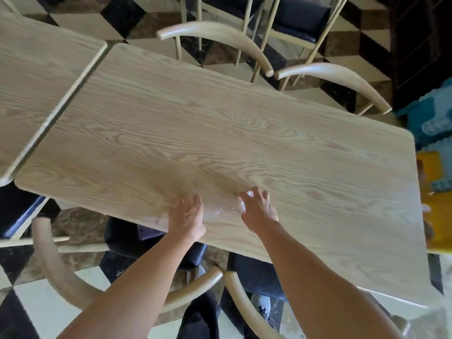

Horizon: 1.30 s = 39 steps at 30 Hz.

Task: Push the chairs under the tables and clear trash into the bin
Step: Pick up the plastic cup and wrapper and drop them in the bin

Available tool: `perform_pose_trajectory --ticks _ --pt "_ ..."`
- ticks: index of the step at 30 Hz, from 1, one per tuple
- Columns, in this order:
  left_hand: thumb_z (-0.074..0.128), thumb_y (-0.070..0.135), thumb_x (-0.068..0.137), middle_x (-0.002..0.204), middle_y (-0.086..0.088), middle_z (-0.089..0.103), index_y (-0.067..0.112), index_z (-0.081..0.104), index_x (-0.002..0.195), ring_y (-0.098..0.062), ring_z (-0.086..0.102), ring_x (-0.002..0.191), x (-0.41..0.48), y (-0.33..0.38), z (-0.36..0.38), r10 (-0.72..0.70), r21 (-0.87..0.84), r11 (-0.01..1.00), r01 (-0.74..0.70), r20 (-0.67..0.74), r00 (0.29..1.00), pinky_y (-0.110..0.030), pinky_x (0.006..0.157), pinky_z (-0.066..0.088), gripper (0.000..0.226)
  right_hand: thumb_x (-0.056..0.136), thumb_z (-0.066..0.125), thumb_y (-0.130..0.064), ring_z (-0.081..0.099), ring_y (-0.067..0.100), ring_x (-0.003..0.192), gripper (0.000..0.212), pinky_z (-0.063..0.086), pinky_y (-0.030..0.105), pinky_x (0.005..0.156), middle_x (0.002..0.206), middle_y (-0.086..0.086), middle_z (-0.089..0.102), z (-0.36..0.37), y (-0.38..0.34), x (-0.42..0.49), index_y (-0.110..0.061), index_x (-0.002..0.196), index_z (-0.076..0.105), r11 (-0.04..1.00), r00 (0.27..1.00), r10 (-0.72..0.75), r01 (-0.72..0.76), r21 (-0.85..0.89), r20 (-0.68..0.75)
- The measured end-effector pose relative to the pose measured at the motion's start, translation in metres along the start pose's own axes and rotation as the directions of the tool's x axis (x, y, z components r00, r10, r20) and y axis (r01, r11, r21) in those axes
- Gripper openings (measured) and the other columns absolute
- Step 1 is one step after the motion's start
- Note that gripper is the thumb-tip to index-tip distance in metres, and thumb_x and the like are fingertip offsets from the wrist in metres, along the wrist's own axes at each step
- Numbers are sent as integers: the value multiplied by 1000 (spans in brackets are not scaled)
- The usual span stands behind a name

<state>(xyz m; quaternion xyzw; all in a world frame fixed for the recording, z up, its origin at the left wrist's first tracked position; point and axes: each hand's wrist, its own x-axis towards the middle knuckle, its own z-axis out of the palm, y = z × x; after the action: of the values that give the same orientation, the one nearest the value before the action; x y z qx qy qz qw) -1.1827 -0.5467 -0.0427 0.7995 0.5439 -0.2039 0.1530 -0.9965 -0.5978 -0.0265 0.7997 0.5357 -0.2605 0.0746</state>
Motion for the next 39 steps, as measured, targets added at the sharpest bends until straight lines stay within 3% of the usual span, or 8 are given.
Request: perform_pose_trajectory --ticks 3,8,13,18,25,29,33,39 --pt "65 17 81 127 -9 55 14 32 140 -30 52 119 -3 20 -2 60 44 997 -62 48 997 -41 94 42 68 92 54 -3 32 28 124 53 52 36 72 139 3 34 1 20 -20 -31 136 47 998 999 53 -53 22 -3" --pt "57 24 88 115 -6 58 15 44 115 -28 58 106 -23 57 -10 204 -18 979 -204 42 978 -41 89 49 31 92 51 -2 33 27 122 53 50 36 71 138 2 35 -4 64 -64 -32 136 47 987 989 138 -133 85 -44" --pt "56 30 89 116 -7 52 15 41 119 -27 52 108 -58 98 -28 296 -56 955 -292 69 953 -40 90 49 37 93 52 -4 33 27 123 50 50 35 71 138 2 35 -20 112 -120 -31 135 47 968 970 227 -215 128 -85" --pt "56 26 84 111 -4 56 16 43 108 -27 59 98 -101 166 -52 414 78 904 -420 84 906 -36 73 45 29 91 50 -1 32 28 121 49 46 34 65 135 2 36 -42 176 -192 -29 131 48 956 948 275 -253 147 -160" --pt "60 24 85 110 -2 61 17 51 113 -25 63 100 -205 319 -47 544 271 794 -544 82 835 -36 77 50 30 89 57 -3 33 29 121 51 53 39 75 131 3 38 -24 301 -332 -30 132 48 904 872 413 -356 239 -264" --pt "57 25 87 120 -5 61 18 52 120 -29 62 111 -268 413 -20 667 367 673 -642 74 741 -35 78 46 34 91 54 -6 34 33 123 48 53 44 85 129 6 39 13 369 -421 -29 133 48 831 808 534 -446 333 -248" --pt "57 34 90 118 -8 63 18 51 119 -31 64 108 -326 497 5 774 382 560 -736 76 629 -35 73 42 34 96 58 -18 37 33 121 47 53 44 85 131 7 41 49 420 -499 -29 138 44 749 736 642 -543 381 -215" --pt "62 40 90 119 -9 62 16 49 121 -31 63 108 -369 574 32 839 379 473 -795 79 538 -37 73 45 42 94 56 -16 37 31 119 41 54 44 85 127 6 42 77 464 -550 -29 132 49 627 638 754 -633 454 -152"
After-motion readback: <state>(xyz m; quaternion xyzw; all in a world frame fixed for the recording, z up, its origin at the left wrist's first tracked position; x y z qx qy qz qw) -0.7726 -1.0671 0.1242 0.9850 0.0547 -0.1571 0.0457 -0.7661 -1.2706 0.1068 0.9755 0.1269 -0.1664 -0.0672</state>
